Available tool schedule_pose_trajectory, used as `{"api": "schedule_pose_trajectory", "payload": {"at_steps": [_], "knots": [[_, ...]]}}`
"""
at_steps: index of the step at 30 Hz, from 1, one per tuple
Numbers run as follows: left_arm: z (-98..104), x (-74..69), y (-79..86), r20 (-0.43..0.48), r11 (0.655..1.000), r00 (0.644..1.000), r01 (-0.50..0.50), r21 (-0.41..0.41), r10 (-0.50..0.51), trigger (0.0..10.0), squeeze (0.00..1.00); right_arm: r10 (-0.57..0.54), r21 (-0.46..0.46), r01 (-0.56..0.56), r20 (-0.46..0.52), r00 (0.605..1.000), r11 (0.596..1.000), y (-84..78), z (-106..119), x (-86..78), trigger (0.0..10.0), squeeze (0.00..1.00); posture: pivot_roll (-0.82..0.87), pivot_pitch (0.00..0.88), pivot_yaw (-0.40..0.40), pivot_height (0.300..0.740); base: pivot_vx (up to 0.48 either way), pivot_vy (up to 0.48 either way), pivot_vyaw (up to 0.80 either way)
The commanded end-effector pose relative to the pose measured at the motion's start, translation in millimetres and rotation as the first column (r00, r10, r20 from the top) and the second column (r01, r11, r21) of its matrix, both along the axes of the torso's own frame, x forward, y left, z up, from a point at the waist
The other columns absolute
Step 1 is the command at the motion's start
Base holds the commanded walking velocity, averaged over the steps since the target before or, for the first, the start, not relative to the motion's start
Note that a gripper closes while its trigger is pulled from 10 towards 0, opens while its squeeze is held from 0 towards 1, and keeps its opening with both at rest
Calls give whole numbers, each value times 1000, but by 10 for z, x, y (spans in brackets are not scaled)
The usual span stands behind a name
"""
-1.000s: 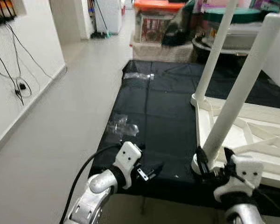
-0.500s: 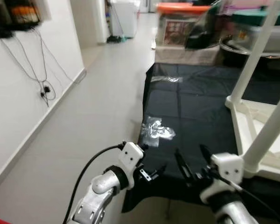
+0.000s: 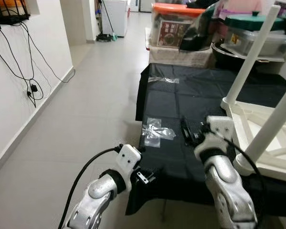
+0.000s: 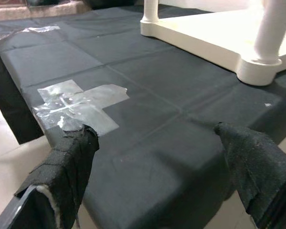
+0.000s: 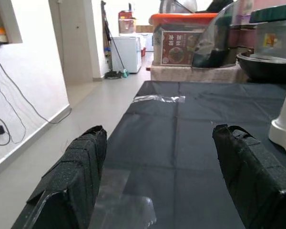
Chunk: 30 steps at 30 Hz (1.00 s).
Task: Building children table
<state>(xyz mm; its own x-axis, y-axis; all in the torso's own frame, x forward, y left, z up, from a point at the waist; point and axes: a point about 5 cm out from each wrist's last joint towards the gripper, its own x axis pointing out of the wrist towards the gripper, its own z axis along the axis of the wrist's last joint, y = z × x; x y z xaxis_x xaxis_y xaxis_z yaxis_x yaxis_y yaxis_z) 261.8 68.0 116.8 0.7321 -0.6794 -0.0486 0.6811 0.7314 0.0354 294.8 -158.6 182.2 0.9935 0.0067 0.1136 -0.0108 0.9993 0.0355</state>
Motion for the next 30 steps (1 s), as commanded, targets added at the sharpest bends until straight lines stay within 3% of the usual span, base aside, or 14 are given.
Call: {"api": "schedule_pose_trajectory", "payload": {"at_steps": [1,12,15,18,19,21,22,23,24,25,26,27,29,30], "knots": [[-20,-3,8,-36,1000,999,-18,-11,18,10000,0,-15,-1,15,1,1000,1000,-54,3,44,10000,0,86,0,-67,740,304,0,0],[-16,-9,29,-61,999,998,-34,-31,32,10000,0,-220,-24,219,-43,975,975,-222,-79,170,10000,0,88,0,-64,740,28,0,0],[-5,-27,22,-64,999,998,-29,-29,27,10000,0,-385,-54,383,-27,923,922,-321,-47,191,10000,0,93,0,-67,740,0,0,0],[-4,-29,21,-66,999,997,-29,-29,27,10000,0,-429,-61,427,-24,903,902,-353,-39,182,10000,0,93,0,-67,740,0,0,0],[-1,-35,20,-70,999,997,-30,-29,28,10000,0,-520,-70,517,-24,854,853,-440,-47,130,10000,0,95,0,-70,740,0,0,0],[-1,-35,20,-70,999,997,-30,-29,28,10000,0,-520,-70,517,-24,854,853,-440,-47,130,10000,0,95,0,-70,740,0,0,0],[2,-39,20,-73,999,997,-30,-30,28,10000,0,-575,-78,572,-32,817,817,-522,-77,85,10000,0,95,0,-69,740,0,0,0],[2,-39,20,-73,999,997,-30,-30,28,10000,0,-575,-78,572,-32,817,817,-522,-77,85,10000,0,95,0,-69,740,0,0,0],[3,-46,19,-75,999,997,-29,-30,27,10000,0,-647,-84,642,-53,761,762,-643,-125,9,10000,0,92,0,-68,740,0,0,0],[3,-46,19,-75,999,997,-29,-30,27,10000,0,-647,-84,642,-53,761,762,-643,-125,9,10000,0,92,0,-68,740,0,0,0],[5,-54,18,-78,999,997,-26,-31,24,10000,0,-698,-87,692,-70,713,716,-736,-167,-59,10000,0,88,0,-66,740,0,0,0],[5,-54,18,-78,999,997,-26,-31,24,10000,0,-698,-87,692,-70,713,716,-736,-167,-59,10000,0,88,0,-66,740,0,0,0],[4,-73,18,-86,999,996,-18,-31,16,10000,0,-749,-102,742,-94,655,662,-832,-222,-219,10000,0,83,0,-62,740,0,0,0],[4,-73,18,-86,999,996,-18,-31,16,10000,0,-749,-102,742,-94,655,662,-832,-222,-219,10000,0,83,0,-62,740,0,0,0]]}}
